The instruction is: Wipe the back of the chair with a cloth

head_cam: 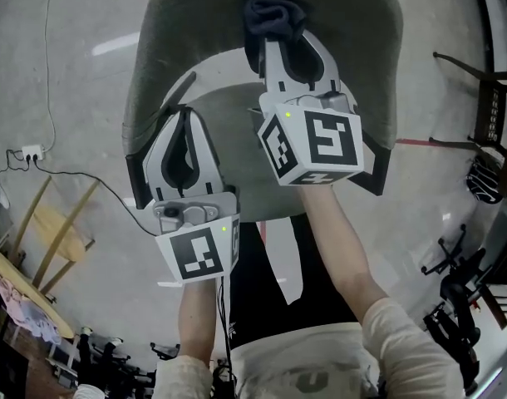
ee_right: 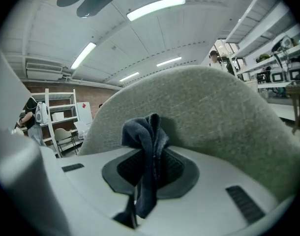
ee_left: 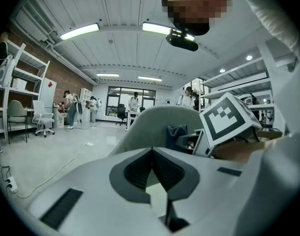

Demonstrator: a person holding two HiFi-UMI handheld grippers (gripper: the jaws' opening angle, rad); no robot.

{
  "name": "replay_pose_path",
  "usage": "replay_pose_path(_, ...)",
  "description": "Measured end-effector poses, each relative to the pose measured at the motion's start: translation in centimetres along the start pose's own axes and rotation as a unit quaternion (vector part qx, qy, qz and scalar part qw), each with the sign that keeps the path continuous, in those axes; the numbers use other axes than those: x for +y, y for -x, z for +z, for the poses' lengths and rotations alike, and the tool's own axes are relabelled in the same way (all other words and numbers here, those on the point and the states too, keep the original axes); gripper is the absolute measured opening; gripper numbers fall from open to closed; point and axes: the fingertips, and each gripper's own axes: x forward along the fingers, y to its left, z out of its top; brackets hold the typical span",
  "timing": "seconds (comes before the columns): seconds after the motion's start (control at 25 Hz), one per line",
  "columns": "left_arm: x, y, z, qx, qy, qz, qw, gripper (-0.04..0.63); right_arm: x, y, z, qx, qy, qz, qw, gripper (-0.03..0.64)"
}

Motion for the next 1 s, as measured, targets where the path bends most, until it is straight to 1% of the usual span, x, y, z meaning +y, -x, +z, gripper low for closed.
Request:
replay_pose_path(0.08,-0.9,-0.4,0.4,-0.004,0.001,-0.012,0.9999,0.015,-1.4,0.6,0.2,-0.004,-0.004,-0.029,1.0,0.058)
replay_pose_path(0.16,-1.7,-0.6,0.5,0.001,0.006,-0.024,0.9997,0.015,-2.9,1.4,0.6,-0.011,-0.007,-0.061,0.998,0.058)
replay_pose_path(0.28,-2.7,-0.9,0.1,0.01,0.001,-0.043,0.999,0.015,-5.2,2.8,1.4,-0.022,-0.008,-0.105,0.994,0.058)
replay_pose_path(0.4,-3.3,-1.0,-0.4,0.02,-0.001,-0.051,0.9985,0.015,-7.0,4.3,2.1,-0.031,-0.003,-0.138,0.99,0.058)
replay_pose_path(0.64,-4.2,-1.3,-0.6,0.022,0.001,-0.064,0.9977,0.015,-9.8,7.4,2.7,-0.036,0.012,-0.195,0.98,0.058)
replay_pose_path(0.76,-4.3,-1.5,-0.9,0.024,-0.001,-0.067,0.9974,0.015,-10.8,8.6,2.7,-0.036,0.014,-0.213,0.976,0.058)
replay_pose_path(1.0,-4.1,-1.6,-1.2,0.027,0.0,-0.062,0.9977,0.015,-12.2,10.0,2.5,-0.031,0.008,-0.226,0.974,0.058)
